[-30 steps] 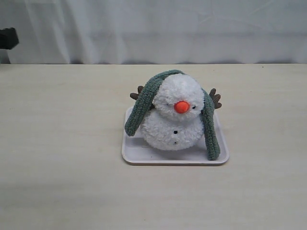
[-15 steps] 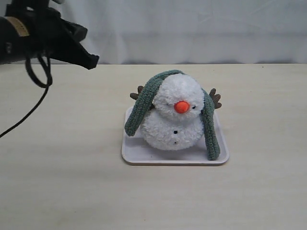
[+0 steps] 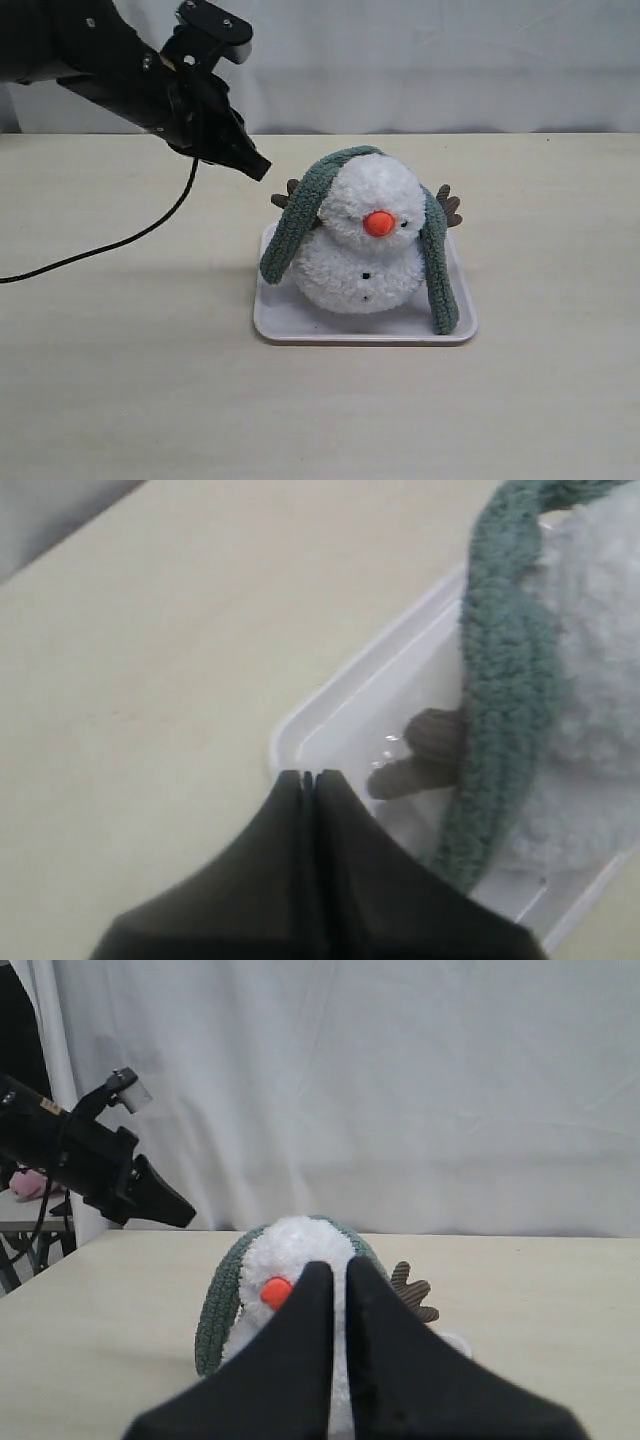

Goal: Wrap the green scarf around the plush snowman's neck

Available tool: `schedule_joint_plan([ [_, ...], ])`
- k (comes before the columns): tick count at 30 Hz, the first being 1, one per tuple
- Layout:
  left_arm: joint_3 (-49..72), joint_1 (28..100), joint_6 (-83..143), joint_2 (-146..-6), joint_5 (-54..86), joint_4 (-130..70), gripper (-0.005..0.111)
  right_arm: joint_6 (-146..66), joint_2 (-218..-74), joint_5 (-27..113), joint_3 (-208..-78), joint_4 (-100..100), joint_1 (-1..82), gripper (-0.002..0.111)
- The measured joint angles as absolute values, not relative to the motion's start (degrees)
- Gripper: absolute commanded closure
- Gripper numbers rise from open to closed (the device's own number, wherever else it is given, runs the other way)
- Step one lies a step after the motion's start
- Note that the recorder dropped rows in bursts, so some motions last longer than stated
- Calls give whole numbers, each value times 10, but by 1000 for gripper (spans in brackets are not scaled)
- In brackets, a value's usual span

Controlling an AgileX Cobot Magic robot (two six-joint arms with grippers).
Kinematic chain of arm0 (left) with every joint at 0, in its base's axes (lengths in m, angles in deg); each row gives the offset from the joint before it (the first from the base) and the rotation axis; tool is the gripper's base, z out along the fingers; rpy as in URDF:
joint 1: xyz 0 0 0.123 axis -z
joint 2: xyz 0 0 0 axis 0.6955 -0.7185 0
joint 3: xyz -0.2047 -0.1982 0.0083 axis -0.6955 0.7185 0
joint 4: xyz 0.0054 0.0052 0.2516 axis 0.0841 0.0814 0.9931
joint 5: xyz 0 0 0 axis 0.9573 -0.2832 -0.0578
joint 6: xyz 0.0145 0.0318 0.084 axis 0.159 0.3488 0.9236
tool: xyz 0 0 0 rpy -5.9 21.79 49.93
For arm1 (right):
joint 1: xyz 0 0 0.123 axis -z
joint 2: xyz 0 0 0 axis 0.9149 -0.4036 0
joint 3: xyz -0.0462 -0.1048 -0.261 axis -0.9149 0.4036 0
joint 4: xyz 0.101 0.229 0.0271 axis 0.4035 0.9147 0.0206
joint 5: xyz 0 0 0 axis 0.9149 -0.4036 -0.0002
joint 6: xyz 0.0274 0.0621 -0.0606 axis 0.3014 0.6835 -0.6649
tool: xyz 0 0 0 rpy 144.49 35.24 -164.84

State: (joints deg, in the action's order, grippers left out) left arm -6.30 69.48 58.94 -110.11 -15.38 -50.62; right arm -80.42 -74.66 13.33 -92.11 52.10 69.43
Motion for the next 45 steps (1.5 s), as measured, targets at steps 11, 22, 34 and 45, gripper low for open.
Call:
schedule_joint_plan([
  [11,-81,704,726,-1138,-180,-602,107,-804,-747,130,-921,521,694,104],
  [22,-82,708,804,-1139,-213,-671,66,-804,-747,129,-921,521,694,104],
  [34,-82,766,844,-1157,-135,-619,58,-804,-747,129,-921,521,694,104],
  [45,-82,766,773,-1178,-79,-560,73,-804,-747,120,-921,521,694,104],
])
